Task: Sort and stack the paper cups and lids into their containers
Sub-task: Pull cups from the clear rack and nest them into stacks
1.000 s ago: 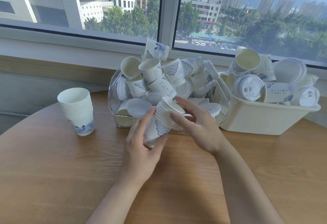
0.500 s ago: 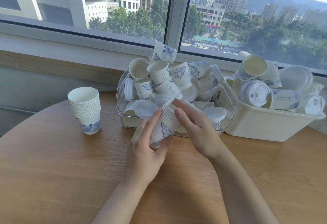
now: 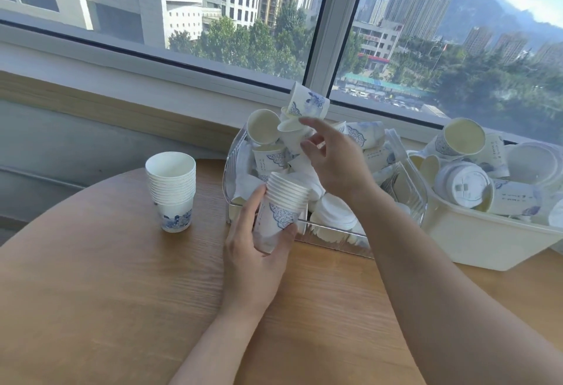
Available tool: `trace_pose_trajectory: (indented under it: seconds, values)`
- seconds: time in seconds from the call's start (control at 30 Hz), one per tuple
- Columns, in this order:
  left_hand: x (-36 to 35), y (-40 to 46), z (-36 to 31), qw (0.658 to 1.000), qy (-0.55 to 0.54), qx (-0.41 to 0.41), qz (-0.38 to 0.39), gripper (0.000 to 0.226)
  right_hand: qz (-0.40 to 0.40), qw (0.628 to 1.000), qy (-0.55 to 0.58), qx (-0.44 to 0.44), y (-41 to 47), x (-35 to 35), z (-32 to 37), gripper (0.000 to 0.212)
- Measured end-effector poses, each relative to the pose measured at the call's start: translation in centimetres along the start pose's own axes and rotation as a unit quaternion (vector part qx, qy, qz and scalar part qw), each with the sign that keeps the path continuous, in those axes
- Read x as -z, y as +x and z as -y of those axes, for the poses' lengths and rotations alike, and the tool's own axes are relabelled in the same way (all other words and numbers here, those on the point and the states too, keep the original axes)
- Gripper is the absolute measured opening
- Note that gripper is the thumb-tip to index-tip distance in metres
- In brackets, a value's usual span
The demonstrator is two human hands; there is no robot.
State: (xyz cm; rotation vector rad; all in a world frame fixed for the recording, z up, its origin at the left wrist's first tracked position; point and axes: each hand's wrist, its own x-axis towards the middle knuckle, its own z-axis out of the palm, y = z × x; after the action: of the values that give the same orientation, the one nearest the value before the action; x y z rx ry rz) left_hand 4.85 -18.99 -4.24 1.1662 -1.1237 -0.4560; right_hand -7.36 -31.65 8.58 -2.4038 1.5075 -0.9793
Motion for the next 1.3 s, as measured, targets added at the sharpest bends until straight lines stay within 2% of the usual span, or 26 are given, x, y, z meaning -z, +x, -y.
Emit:
trace_pose_trajectory:
  seconds: [0.13, 0.3, 0.47, 0.63, 1.03, 1.3]
  values:
    - [0.1, 0.0, -0.2, 1.0, -0.004, -0.002, 0.004, 0.072, -0.011, 1.0, -0.025, -0.001, 0.8, -0.3, -0.1, 0.028]
    - [-0.1, -0.2, -0.3, 1.0, -0.015, -0.006, 0.011, 0.072, -0.061, 0.998, -0.015, 0.001, 0.6, 0.3, -0.2, 0.012]
    - [-0.1, -0.2, -0.2, 1.0, -0.017, -0.008, 0.005, 0.072, -0.124, 0.988, 0.09, -0.002, -1.2, 2.2, 0.3, 0.008]
    - [-0.2, -0.3, -0.4, 0.999, -0.01, -0.029, 0.013, 0.071, -0.181, 0.95, 0.251, -0.046, -5.6, 4.1, 0.3, 0.009]
    - [-0.4, -0.8, -0.5, 0.995, 0.049, -0.067, 0.058, 0.071, -0.082, 0.936, 0.339, -0.056, -10.8, 3.3, -1.7, 0.021]
    - [-0.6, -0.8, -0.2, 0.992, 0.07, -0.082, 0.063, 0.073, -0.021, 0.939, 0.335, -0.075, -11.4, 2.2, -3.5, 0.02]
